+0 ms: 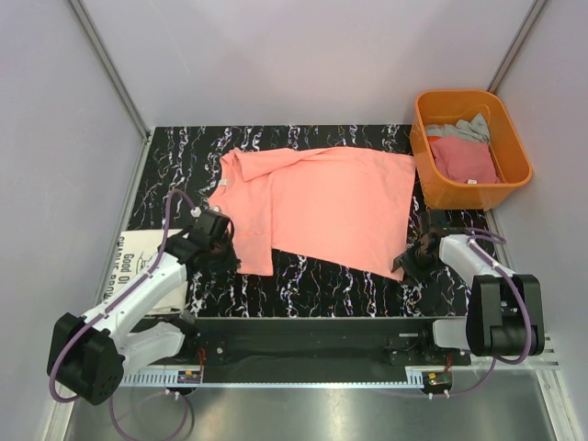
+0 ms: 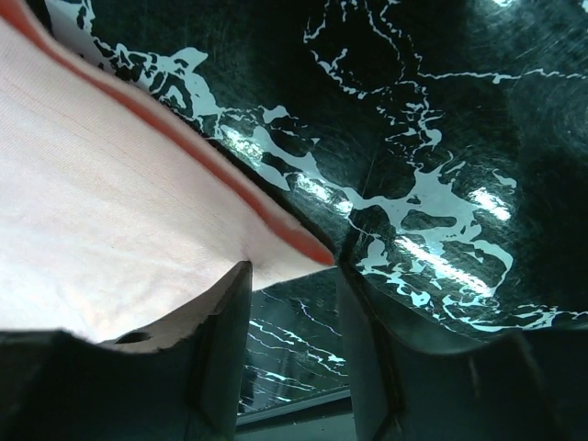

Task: Fold and stack the t-shirts
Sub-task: Flatten the tshirt out

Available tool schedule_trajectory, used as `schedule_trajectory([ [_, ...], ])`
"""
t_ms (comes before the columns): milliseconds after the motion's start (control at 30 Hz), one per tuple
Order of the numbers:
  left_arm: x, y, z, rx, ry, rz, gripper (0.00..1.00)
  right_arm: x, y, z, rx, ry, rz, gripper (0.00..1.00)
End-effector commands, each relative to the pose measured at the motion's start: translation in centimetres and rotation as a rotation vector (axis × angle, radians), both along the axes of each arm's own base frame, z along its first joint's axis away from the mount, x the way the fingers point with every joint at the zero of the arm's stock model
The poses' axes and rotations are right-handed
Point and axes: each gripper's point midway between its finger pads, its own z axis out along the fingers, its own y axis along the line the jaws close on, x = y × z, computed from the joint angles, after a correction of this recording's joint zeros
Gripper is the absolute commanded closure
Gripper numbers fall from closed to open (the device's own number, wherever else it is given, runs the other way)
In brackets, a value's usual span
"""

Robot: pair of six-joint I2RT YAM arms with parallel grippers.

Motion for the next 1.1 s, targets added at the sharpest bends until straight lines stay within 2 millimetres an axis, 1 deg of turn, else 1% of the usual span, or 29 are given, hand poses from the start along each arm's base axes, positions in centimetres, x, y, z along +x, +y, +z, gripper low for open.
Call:
schedule_trajectory([
  [0,1.3,-0.8,2.0,-0.029,-0.060,-0.022,1.00,0.2,-0.6,0.3,-0.028,-0.011,-0.056,0.50],
  [133,1.7,-0.8,2.5,-0.028,-0.075,-0.026,1.00,0.2,-0.9,0.0,-0.045,0.009,-0.095,0.51],
  [233,1.8,-0.9,2.9,-0.031,-0.084,-0.025,1.00,0.5,-1.0,-0.3,-0.046,0.031,-0.110,0.56],
  [400,2.1,-0.9,3.7,-0.035,-0.108,-0.021,1.00,1.0,-1.5,-0.8,-0.076,0.043,-0.130,0.60],
  [500,2.4,-0.8,4.6,-0.040,-0.140,-0.010,1.00,1.3,-1.5,-0.8,-0.075,0.030,-0.141,0.66],
  [533,2.5,-0.7,5.0,-0.044,-0.151,-0.008,1.00,1.4,-1.5,-0.8,-0.077,0.022,-0.139,0.70],
  [567,2.5,-0.8,5.2,-0.047,-0.159,-0.008,1.00,1.5,-1.6,-0.7,-0.078,0.017,-0.144,0.76],
  [600,2.6,-0.7,5.5,-0.047,-0.165,-0.005,1.00,1.4,-1.7,-0.7,-0.084,0.014,-0.143,0.78],
  [700,2.9,-0.4,6.3,-0.036,-0.197,0.000,1.00,1.6,-2.0,0.0,-0.103,-0.029,-0.129,0.89],
  [733,3.0,-0.3,7.1,-0.034,-0.217,0.001,1.00,2.0,-2.1,0.7,-0.105,-0.062,-0.119,0.93],
  [800,3.5,0.4,8.0,0.000,-0.253,0.010,1.00,2.9,-2.0,2.1,-0.104,-0.122,-0.058,1.00],
  [833,4.0,0.5,9.3,0.008,-0.281,0.015,1.00,3.5,-1.9,2.9,-0.101,-0.159,-0.046,1.00],
  [867,4.5,1.1,9.9,0.038,-0.308,0.033,1.00,4.0,-1.8,3.6,-0.097,-0.184,-0.031,1.00],
  [900,5.0,1.5,10.8,0.062,-0.335,0.033,1.00,5.2,-1.6,5.0,-0.090,-0.237,0.006,1.00],
  [933,5.7,1.6,12.7,0.068,-0.384,0.038,1.00,5.9,-1.5,5.9,-0.090,-0.265,0.022,1.00],
  [967,6.4,2.5,13.6,0.112,-0.418,0.067,1.00,6.5,-1.5,6.9,-0.092,-0.297,0.038,1.00],
  [1000,6.8,3.0,14.7,0.144,-0.452,0.065,1.00,7.9,-1.6,8.8,-0.108,-0.354,0.064,1.00],
  [1033,7.7,3.3,16.8,0.158,-0.500,0.083,1.00,8.6,-1.7,10.0,-0.116,-0.390,0.075,1.00],
  [1067,8.4,4.5,17.9,0.214,-0.535,0.129,1.00,9.2,-1.8,11.2,-0.128,-0.420,0.082,1.00],
])
